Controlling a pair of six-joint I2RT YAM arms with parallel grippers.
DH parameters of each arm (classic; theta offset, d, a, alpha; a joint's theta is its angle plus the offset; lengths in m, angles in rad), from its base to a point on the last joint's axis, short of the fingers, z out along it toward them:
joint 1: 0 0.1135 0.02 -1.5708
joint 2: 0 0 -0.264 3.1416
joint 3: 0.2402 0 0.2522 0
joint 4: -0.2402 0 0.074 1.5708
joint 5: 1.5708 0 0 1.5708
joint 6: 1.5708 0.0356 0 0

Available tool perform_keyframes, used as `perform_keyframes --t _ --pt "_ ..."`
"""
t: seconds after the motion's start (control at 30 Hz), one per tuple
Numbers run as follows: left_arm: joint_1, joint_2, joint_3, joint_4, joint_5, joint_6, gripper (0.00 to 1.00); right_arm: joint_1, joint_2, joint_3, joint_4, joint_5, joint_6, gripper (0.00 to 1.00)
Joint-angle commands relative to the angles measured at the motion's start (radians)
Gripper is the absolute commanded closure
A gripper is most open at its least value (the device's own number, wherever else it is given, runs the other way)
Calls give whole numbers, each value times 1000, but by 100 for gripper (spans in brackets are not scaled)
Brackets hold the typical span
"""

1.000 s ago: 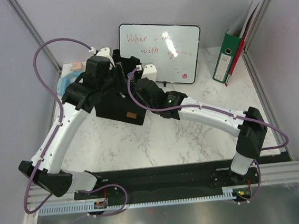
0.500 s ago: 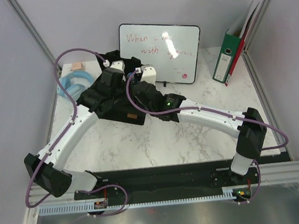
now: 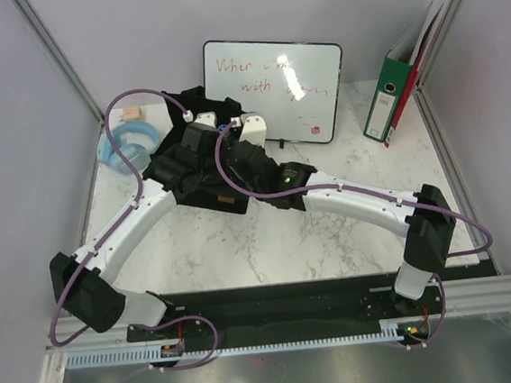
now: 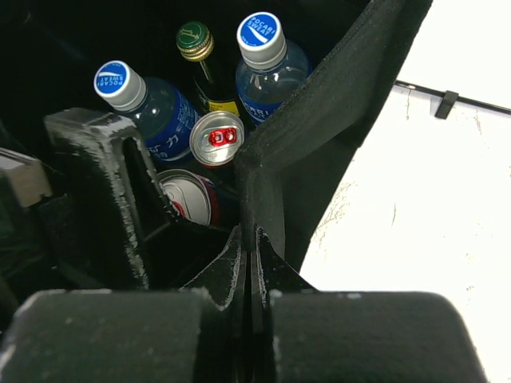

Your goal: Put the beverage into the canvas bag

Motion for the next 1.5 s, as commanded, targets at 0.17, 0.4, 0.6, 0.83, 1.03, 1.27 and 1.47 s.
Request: perform_keyframes --t 0.17,0.4,0.6,0.83,1.03,1.27,1.47 --pt "-11 16 -40 58 -40 -27 98 11 -84 -12 74 31 14 100" --pt "-14 48 -57 75 -35 -34 98 13 -87 -34 88 35 15 100" --pt "-18 87 -56 78 -38 -36 98 14 -97 -44 101 31 15 100" --pt "-22 107 -91 87 -46 -45 98 19 -99 -53 110 23 15 100" --pt "-24 133 -123 101 -48 -51 95 21 -96 -64 127 23 17 100" --pt "-25 145 -140 115 -44 -45 85 22 -94 -67 127 25 15 100" --pt "-25 172 -142 119 -38 -42 79 22 -93 -70 133 20 19 100"
